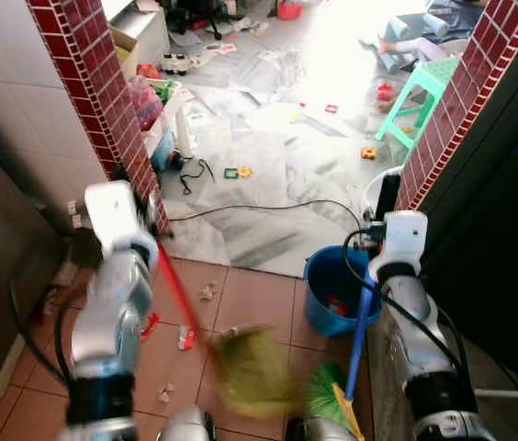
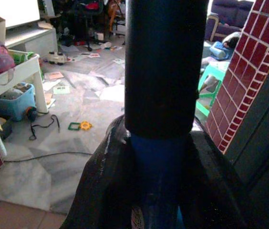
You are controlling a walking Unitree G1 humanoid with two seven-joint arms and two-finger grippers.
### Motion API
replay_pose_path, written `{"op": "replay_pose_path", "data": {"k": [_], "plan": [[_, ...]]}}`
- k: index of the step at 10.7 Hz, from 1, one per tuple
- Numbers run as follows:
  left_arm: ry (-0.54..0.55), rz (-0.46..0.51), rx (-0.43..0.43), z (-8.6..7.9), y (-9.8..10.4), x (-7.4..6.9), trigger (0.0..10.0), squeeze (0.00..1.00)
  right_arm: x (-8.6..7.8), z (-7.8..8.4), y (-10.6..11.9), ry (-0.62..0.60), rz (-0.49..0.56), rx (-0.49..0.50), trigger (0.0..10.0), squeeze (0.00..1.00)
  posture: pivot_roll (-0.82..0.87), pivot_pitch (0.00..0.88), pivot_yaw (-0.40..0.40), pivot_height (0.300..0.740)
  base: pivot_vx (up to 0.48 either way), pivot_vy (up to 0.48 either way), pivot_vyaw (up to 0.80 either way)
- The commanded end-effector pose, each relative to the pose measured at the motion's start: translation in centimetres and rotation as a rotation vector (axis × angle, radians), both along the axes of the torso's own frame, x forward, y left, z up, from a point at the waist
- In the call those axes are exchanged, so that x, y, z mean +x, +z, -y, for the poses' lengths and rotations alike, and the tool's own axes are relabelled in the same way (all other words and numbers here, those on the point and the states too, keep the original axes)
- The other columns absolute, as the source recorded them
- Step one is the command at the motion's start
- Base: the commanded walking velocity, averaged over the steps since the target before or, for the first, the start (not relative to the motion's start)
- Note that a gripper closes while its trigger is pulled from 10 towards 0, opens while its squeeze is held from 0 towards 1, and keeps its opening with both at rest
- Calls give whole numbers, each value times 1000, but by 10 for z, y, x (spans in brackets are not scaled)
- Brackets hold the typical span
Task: Sweep floor
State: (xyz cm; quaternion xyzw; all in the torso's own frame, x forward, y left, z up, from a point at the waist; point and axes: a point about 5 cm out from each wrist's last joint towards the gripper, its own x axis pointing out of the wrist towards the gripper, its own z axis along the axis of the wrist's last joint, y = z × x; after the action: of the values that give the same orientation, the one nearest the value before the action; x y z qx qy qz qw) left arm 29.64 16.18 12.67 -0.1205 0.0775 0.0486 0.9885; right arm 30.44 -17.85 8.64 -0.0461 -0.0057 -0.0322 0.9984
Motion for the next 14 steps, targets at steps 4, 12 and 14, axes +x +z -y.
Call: {"op": "replay_pose_path", "data": {"k": [4, 12, 14], "plan": [[-136, 90, 36, 11, 28, 0, 10000, 0, 2, 0, 3, 3, 10, 12, 10000, 0, -2, 33, -17, 740, 0, 0, 0], [-171, 265, 299, 16, 24, -13, 10000, 0, 7, -3, 8, 1, 30, 26, 10000, 0, 4, 39, -34, 740, 0, 115, 0], [-195, 287, 288, 24, 27, -9, 10000, 0, 8, -4, 8, 5, 30, 23, 10000, 0, 9, 24, -38, 740, 0, 480, 0]]}}
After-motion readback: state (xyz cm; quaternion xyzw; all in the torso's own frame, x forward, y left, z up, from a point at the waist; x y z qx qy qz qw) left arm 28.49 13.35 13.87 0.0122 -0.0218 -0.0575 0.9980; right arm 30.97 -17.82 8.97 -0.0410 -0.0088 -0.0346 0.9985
